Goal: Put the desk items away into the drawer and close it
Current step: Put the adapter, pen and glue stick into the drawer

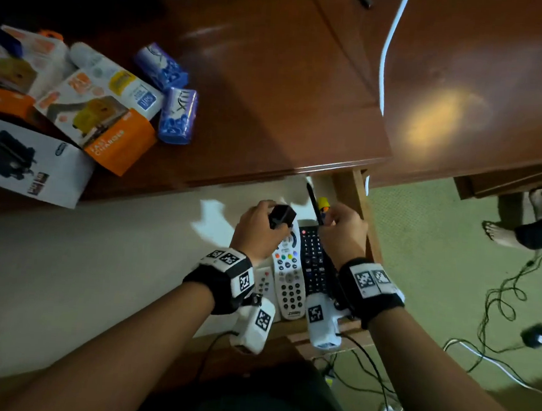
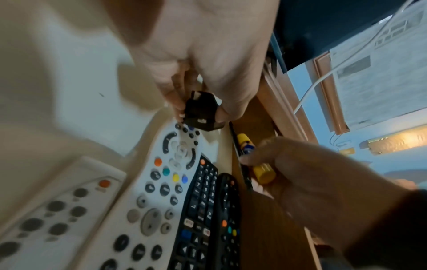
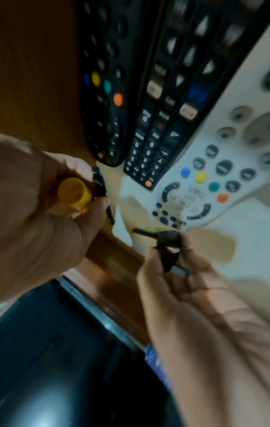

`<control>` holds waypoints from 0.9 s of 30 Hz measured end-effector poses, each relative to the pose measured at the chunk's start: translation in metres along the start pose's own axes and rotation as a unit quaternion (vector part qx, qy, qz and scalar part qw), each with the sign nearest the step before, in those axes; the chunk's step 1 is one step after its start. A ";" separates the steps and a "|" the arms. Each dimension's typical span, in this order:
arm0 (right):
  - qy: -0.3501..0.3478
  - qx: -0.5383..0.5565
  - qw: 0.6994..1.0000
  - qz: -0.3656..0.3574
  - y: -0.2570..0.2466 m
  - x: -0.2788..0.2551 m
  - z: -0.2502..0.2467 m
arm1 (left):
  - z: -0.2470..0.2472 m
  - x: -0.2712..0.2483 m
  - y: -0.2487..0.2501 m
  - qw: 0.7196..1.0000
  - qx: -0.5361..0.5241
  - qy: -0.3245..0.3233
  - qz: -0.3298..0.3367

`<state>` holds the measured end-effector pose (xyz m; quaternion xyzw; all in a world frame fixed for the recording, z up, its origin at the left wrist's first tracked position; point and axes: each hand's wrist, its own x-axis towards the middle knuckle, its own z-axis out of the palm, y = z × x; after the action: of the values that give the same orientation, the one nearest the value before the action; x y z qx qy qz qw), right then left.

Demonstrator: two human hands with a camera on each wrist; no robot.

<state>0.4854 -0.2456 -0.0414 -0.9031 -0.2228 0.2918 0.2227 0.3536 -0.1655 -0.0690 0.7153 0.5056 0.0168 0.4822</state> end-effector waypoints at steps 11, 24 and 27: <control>-0.043 -0.148 0.985 -0.077 -0.008 0.049 0.020 | 0.041 0.055 0.017 0.992 0.107 0.068 0.007; -0.074 -0.159 0.981 -0.087 -0.006 0.032 0.008 | 0.052 0.062 0.024 0.991 0.121 0.051 0.013; -0.015 -0.124 0.985 -0.115 -0.005 0.017 -0.013 | 0.052 0.063 0.026 0.990 0.131 0.040 0.022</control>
<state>0.5043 -0.2361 -0.0369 -0.8877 -0.3630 0.2479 0.1372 0.4289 -0.1545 -0.1075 0.7819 0.5064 -0.0103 0.3634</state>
